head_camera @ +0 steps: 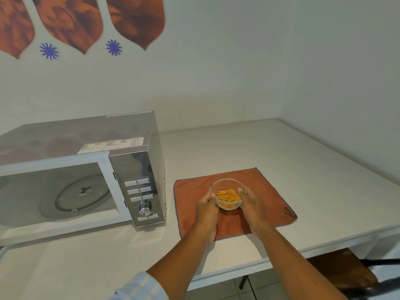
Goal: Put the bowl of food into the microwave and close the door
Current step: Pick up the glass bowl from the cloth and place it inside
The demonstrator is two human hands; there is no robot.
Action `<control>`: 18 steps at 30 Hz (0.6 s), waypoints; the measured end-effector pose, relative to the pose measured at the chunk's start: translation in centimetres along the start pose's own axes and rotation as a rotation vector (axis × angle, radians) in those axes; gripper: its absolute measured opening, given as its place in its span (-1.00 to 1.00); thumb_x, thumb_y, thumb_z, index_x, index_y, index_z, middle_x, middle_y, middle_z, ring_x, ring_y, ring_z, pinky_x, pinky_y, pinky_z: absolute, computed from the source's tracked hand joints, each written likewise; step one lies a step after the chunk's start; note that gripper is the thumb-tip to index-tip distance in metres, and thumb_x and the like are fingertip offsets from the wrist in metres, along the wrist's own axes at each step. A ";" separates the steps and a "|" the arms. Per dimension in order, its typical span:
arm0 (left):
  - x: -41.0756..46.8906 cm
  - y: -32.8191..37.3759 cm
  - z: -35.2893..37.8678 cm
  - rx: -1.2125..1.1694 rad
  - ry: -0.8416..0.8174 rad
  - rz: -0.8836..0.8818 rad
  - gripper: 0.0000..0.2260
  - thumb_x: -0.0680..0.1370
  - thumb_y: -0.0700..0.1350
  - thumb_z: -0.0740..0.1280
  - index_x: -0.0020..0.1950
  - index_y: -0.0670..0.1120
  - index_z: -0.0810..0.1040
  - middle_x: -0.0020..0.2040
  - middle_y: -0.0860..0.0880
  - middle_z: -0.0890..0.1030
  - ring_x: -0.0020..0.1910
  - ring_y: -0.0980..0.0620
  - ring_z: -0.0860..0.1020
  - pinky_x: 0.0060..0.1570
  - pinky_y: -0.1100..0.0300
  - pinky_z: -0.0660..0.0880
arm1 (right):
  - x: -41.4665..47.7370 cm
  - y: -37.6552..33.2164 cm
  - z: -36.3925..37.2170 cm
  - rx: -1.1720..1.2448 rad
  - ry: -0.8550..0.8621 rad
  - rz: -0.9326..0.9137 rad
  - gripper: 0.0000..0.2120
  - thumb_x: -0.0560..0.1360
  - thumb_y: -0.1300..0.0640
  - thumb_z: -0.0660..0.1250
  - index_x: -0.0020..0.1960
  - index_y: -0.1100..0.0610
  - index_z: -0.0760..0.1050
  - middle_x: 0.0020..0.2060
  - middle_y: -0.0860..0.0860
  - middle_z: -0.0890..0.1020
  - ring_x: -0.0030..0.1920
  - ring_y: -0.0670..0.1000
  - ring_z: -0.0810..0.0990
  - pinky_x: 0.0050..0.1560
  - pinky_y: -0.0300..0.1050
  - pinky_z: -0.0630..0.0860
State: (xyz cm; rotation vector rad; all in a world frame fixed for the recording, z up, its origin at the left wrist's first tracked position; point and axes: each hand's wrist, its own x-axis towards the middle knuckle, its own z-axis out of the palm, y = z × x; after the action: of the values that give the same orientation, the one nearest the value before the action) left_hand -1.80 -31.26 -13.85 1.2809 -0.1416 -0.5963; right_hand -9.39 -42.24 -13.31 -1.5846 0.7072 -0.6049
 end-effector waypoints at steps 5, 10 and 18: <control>-1.4 0.9 -1.1 -0.009 -0.025 0.010 -0.55 0.76 -0.11 0.21 0.67 0.00 0.31 0.38 -0.12 0.68 0.33 -0.10 0.67 0.42 -0.11 0.57 | -1.8 -0.6 0.8 0.083 -0.046 -0.018 -0.69 0.66 -0.13 0.17 0.23 -0.07 0.60 0.05 -0.09 0.75 0.10 -0.10 0.71 0.16 -0.06 0.62; -3.8 1.7 -3.4 0.023 -0.047 0.037 -0.58 0.76 0.02 0.21 0.63 0.12 0.39 0.35 -0.02 0.71 0.36 -0.10 0.65 0.44 -0.15 0.54 | -5.0 -2.1 2.2 0.099 -0.065 -0.061 -0.69 0.67 -0.17 0.15 0.25 -0.12 0.58 0.07 -0.14 0.74 0.12 -0.14 0.70 0.17 -0.09 0.59; -9.0 4.7 -8.9 -0.017 -0.060 0.055 -0.61 0.76 0.04 0.21 0.60 0.16 0.44 0.37 0.01 0.70 0.35 -0.01 0.65 0.43 -0.12 0.55 | -11.7 -4.3 6.1 0.129 -0.098 -0.130 -0.69 0.69 -0.13 0.14 0.33 -0.14 0.54 0.13 -0.13 0.72 0.16 -0.12 0.68 0.17 -0.11 0.57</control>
State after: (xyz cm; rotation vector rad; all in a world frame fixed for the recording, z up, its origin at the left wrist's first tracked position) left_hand -4.05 -18.44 -10.20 1.2391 -0.2200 -0.5874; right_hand -12.45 -29.20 -9.69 -1.5367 0.4852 -0.6499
